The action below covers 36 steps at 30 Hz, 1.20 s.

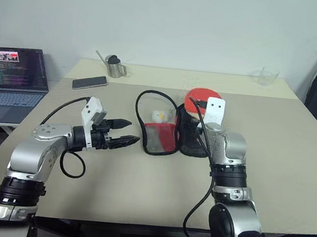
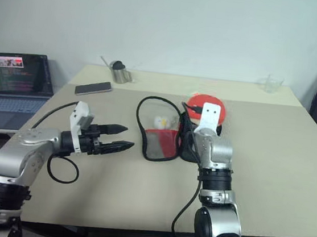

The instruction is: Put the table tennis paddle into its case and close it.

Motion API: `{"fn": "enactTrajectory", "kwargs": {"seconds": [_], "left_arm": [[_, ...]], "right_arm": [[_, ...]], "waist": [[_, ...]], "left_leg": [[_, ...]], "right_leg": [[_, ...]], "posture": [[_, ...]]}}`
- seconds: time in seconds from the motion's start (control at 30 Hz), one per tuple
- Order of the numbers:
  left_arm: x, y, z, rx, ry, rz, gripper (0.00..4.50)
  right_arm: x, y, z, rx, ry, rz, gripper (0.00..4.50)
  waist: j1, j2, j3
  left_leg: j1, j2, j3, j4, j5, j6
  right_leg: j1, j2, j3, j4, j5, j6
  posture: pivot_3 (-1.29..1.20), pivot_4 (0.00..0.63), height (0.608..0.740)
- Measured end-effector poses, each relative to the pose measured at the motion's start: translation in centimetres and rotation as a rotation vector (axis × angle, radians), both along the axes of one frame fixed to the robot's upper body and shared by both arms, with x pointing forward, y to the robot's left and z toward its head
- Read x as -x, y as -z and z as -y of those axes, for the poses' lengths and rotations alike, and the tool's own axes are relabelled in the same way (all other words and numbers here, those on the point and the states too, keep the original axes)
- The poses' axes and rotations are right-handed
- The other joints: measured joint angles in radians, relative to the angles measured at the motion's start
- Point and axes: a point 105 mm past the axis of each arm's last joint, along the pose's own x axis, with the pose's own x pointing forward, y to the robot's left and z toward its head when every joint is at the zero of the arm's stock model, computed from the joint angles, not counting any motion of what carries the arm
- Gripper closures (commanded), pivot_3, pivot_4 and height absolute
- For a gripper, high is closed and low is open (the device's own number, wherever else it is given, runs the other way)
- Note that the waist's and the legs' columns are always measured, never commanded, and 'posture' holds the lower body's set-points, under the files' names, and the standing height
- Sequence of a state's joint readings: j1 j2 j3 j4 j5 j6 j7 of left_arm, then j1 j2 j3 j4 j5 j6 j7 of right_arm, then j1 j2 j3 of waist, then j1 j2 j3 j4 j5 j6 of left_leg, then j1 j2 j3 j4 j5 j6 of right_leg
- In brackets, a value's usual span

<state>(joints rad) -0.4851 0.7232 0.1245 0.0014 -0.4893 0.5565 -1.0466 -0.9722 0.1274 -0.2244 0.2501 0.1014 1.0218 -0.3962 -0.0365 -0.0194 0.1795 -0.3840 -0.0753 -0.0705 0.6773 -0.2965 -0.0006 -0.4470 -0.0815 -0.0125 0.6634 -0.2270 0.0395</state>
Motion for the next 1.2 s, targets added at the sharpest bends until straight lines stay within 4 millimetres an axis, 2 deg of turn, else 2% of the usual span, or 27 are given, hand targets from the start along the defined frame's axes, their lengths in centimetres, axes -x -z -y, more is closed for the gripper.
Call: {"fn": "enactTrajectory", "kwargs": {"seconds": [0.17, 0.33, 0.67, 0.93, 1.2], "left_arm": [[0.0, -0.1, 0.0, 0.001, -0.007, 0.003, 0.64], [0.0, -0.1, 0.1, 0.003, -0.006, 0.003, 0.64], [0.2, -0.1, 0.2, 0.006, -0.009, 0.003, 0.64], [0.3, 0.1, 0.1, -0.002, -0.015, -0.011, 0.64], [0.5, 0.4, -0.1, -0.009, -0.021, -0.03, 0.64]], "right_arm": [[0.0, 1.3, 0.2, -0.001, 0.009, -0.054, 3.41], [0.0, 1.4, 0.1, -0.007, 0.004, -0.061, 3.41], [0.1, 1.3, -1.4, -0.019, -0.063, -0.052, 3.41], [0.0, 2.7, -2.8, 0.003, -0.121, -0.091, 3.41], [-0.2, 3.4, -3.5, -0.014, -0.139, -0.097, 3.41]], "waist": [[-0.017, 0.0, 0.0], [-0.022, 0.0, 0.0], [-0.022, 0.0, 0.0], [-0.022, 0.0, 0.0], [-0.022, 0.0, 0.0]], "left_leg": [[0.001, 0.0, 0.001, 0.0, 0.0, 0.0], [0.001, 0.0, 0.001, 0.0, 0.0, 0.0], [0.001, 0.0, 0.001, 0.0, 0.0, 0.0], [0.001, 0.0, 0.001, 0.0, 0.0, 0.0], [0.001, 0.0, 0.001, 0.0, 0.0, 0.0]], "right_leg": [[0.0, 0.0, 0.001, 0.001, 0.0, 0.0], [0.0, 0.0, 0.001, 0.001, 0.0, 0.0], [0.0, 0.0, 0.001, 0.0, 0.0, 0.0], [0.0, 0.0, 0.001, 0.0, 0.0, 0.0], [0.0, 0.001, 0.001, 0.0, 0.0, 0.0]], "posture": [[0.0, 0.15, 0.74], [0.0, 0.15, 0.74], [0.0, 0.15, 0.74], [0.0, 0.15, 0.74], [0.0, 0.15, 0.74]]}}
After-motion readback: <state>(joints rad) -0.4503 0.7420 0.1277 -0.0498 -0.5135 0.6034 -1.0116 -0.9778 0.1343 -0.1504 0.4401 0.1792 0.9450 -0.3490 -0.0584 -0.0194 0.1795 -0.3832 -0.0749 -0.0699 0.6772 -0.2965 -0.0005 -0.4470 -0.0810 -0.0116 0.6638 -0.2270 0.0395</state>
